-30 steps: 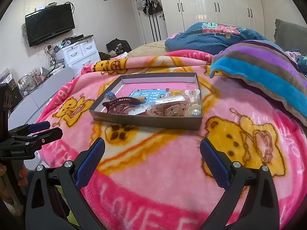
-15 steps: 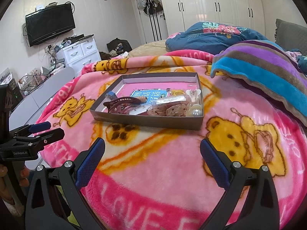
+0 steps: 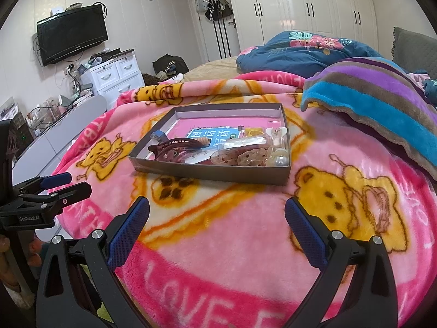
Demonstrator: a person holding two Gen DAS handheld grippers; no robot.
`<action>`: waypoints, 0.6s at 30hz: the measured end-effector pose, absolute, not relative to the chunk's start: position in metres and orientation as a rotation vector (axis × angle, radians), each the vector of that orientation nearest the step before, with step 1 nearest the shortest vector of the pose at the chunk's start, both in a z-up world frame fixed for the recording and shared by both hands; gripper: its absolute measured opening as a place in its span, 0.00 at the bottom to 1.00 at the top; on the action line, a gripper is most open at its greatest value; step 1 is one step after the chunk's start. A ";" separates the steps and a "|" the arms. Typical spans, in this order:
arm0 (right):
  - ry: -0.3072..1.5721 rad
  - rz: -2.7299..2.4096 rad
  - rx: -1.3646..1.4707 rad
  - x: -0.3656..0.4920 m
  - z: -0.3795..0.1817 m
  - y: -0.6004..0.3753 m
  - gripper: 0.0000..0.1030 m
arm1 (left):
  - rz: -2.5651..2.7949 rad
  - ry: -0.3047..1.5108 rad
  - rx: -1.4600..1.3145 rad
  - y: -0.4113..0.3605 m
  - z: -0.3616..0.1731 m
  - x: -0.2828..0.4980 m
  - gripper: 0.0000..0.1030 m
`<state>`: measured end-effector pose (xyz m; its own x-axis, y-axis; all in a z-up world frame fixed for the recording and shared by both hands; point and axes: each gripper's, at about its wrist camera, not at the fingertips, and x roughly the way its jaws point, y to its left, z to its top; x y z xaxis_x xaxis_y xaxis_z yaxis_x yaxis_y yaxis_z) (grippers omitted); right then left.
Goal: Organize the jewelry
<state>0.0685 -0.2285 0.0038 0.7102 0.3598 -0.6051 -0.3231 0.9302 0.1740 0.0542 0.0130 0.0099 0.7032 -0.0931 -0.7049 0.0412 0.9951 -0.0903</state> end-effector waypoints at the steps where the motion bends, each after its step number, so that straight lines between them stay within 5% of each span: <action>1: 0.684 0.379 0.057 0.069 0.004 -0.229 0.96 | -0.075 0.789 -0.070 0.012 0.010 0.054 0.91; 18: 0.690 0.380 0.056 0.066 0.003 -0.225 0.96 | -0.066 0.789 -0.062 0.015 0.010 0.053 0.91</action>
<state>0.0665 -0.2251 0.0026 0.7059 0.3598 -0.6101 -0.3230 0.9301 0.1749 0.0525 0.0146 0.0097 0.7030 -0.0828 -0.7063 0.0365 0.9961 -0.0805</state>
